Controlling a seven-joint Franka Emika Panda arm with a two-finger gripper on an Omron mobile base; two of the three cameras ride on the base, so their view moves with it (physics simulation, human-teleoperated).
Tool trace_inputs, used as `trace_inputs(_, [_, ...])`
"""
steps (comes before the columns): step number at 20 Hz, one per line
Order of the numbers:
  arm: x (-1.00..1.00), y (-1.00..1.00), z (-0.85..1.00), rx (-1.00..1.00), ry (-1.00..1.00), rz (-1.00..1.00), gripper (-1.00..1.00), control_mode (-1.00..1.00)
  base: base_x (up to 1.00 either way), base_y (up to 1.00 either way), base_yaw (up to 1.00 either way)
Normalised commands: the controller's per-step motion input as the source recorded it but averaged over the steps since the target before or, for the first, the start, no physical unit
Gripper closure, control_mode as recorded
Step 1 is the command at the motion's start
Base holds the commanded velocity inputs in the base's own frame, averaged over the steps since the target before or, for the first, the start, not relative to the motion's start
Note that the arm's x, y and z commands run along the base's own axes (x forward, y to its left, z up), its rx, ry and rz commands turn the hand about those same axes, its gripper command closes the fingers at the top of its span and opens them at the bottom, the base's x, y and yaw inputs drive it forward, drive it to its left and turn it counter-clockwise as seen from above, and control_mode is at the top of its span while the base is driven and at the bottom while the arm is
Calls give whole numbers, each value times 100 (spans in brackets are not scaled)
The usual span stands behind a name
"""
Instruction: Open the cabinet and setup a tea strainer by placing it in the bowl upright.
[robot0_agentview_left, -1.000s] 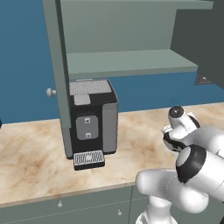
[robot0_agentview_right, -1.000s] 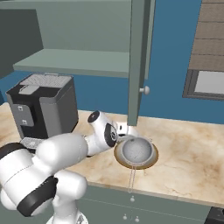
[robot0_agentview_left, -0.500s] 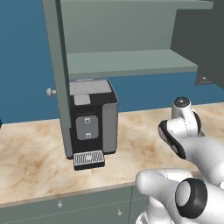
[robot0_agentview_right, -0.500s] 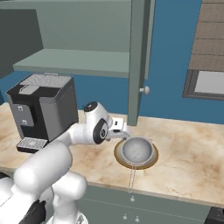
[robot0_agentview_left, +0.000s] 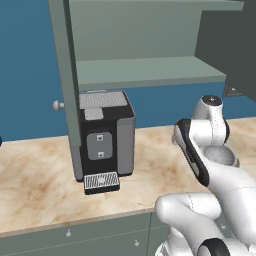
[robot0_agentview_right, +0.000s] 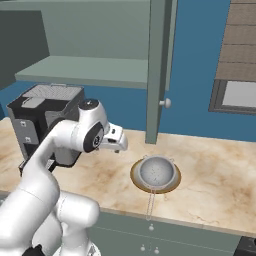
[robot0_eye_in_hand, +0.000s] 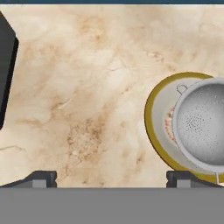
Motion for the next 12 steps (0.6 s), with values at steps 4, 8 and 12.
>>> trace_inputs(4, [-11, 64, 69, 21, 21, 0, -100, -100, 0, 0, 0])
trace_inputs(8, [-3, 7, 62, 11, 32, 0, -100, -100, 0, 0, 0])
trace_inputs(12, [-36, 57, 1, -5, 3, -3, -100, -100, 0, 0, 0])
